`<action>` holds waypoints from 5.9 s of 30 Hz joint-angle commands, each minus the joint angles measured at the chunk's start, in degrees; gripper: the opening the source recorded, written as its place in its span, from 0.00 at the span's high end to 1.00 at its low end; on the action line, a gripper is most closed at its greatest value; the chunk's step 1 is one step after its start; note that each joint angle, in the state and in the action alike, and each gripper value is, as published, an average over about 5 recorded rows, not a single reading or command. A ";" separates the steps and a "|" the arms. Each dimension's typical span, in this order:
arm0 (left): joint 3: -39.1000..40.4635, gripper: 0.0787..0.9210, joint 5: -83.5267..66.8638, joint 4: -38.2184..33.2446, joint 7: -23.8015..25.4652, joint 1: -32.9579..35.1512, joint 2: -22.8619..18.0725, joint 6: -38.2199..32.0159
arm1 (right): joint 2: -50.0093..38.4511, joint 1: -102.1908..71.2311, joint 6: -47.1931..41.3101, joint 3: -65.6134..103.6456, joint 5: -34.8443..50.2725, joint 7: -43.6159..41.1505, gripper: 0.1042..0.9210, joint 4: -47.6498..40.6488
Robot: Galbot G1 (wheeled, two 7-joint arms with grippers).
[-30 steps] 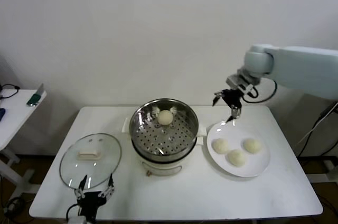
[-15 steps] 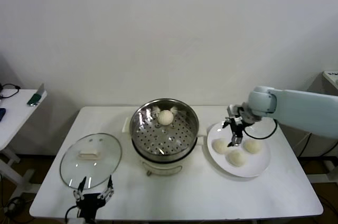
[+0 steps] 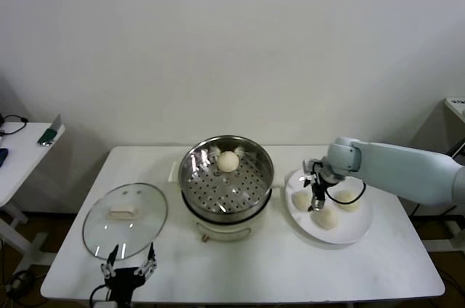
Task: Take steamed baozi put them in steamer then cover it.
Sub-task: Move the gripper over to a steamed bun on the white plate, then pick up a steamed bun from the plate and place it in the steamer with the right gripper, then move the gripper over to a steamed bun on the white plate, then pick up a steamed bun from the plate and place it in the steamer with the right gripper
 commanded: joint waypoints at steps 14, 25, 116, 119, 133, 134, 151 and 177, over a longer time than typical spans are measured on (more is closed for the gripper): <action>0.22 0.12 0.08 -0.20 -0.11 0.31 -0.14 -0.46 | -0.57 4.86 2.12 0.69 2.14 -4.63 0.36 -1.76; 0.77 0.12 0.19 -0.96 -0.11 0.37 -0.12 -0.40 | -0.25 37.44 5.66 -14.48 15.46 -12.31 0.38 5.80; 1.21 0.12 0.48 -2.00 -0.51 0.52 -1.50 -0.06 | -13.81 3.03 -2.00 -4.22 -4.63 -3.95 0.12 12.88; 1.12 0.12 0.46 -1.98 -0.53 0.64 -1.39 -0.17 | -12.85 0.12 -3.20 -1.40 -5.05 -2.13 0.12 10.99; 1.22 0.12 0.50 -1.90 -0.57 0.49 -1.23 -0.01 | -10.06 -5.45 -4.40 4.04 -5.75 0.07 0.20 7.02; 1.21 0.12 0.51 -1.92 -0.58 0.50 -1.23 0.00 | -9.87 -5.55 -4.40 4.18 -5.80 0.05 0.21 6.89; 1.50 0.12 1.23 -2.96 -0.63 0.88 -1.83 0.23 | -0.54 33.86 21.18 -11.87 -4.34 -19.64 0.29 6.55; 0.83 0.12 1.63 -3.21 -0.68 1.09 -2.22 0.20 | 23.58 25.95 39.82 -1.25 -27.92 -15.87 0.29 23.25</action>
